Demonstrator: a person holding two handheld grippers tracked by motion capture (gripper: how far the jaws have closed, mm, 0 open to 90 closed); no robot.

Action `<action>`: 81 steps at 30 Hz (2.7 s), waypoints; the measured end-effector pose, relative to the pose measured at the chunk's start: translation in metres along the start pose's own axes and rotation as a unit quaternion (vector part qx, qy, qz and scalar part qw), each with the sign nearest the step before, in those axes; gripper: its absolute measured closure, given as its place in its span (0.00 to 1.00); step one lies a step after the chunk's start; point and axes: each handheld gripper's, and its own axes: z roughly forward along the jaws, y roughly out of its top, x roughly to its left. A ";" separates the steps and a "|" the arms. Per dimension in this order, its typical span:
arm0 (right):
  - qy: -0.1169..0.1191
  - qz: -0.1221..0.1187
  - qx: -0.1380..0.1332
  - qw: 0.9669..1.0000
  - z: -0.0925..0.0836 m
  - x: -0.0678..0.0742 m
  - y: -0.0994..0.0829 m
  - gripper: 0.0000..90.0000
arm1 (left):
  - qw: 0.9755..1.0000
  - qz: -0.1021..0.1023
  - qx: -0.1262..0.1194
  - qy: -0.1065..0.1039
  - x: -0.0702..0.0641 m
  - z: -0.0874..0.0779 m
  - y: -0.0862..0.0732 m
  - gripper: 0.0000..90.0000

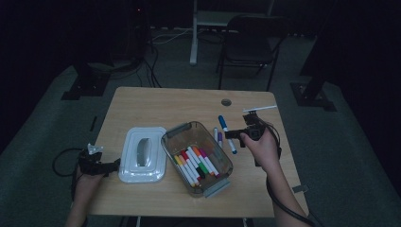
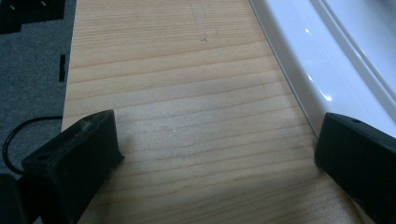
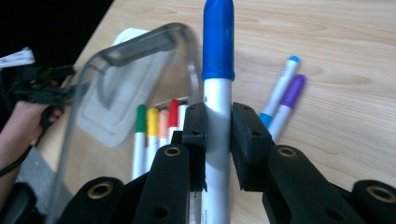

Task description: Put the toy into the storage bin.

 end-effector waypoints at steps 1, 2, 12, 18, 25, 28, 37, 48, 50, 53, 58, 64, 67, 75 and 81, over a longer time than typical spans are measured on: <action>-0.002 -0.006 -0.002 1.000 -0.001 0.004 0.000 0.85 | 1.000 0.000 0.000 0.000 0.000 0.000 0.000 0.00; 0.000 -0.009 -0.003 1.000 -0.001 0.007 0.000 0.85 | 1.000 0.000 0.000 0.000 0.000 0.000 0.000 0.00; 0.041 -0.039 0.005 0.998 0.004 0.039 0.001 0.85 | 1.000 0.001 0.001 0.000 0.000 0.000 0.000 0.00; 0.062 -0.059 0.018 0.996 0.013 0.059 0.003 0.85 | 1.000 0.000 0.001 -0.001 0.000 0.000 0.000 0.01; 0.081 -0.083 0.050 0.992 0.036 0.083 0.000 0.85 | 1.000 0.000 0.001 -0.001 0.000 0.000 0.000 0.00; 0.086 -0.085 0.060 0.991 0.045 0.088 -0.002 0.85 | 1.000 0.000 0.002 -0.001 0.000 0.000 0.000 0.00; 0.094 -0.093 0.102 0.986 0.079 0.102 -0.009 0.85 | 1.000 0.001 0.001 0.000 0.000 0.000 0.000 0.00; 0.084 -0.091 0.161 0.979 0.117 0.103 -0.017 0.85 | 1.000 0.000 0.000 0.000 0.000 0.000 0.000 0.00; 0.080 -0.091 0.168 0.978 0.121 0.103 -0.018 0.85 | 1.000 0.000 0.000 0.000 0.000 0.000 0.000 0.00; 0.074 -0.090 0.182 0.976 0.129 0.101 -0.018 0.85 | 1.000 0.000 0.000 0.000 0.000 0.000 0.000 0.00; 0.059 -0.085 0.205 0.973 0.145 0.098 -0.017 0.85 | 1.000 0.000 0.001 0.000 0.000 0.000 0.000 0.01; 0.034 -0.089 0.230 0.968 0.162 0.096 -0.023 0.85 | 1.000 0.000 0.001 0.000 0.000 0.000 0.000 0.01; 0.024 -0.090 0.242 0.966 0.169 0.094 -0.026 0.85 | 1.000 0.000 0.000 0.000 0.000 0.000 0.000 0.00; 0.017 -0.100 0.257 0.961 0.173 0.095 -0.027 0.80 | 1.000 0.000 0.001 0.000 0.000 0.000 0.000 0.00; 0.019 -0.112 0.243 0.963 0.166 0.091 -0.027 0.75 | 1.000 0.000 0.001 0.000 0.000 0.000 0.000 0.00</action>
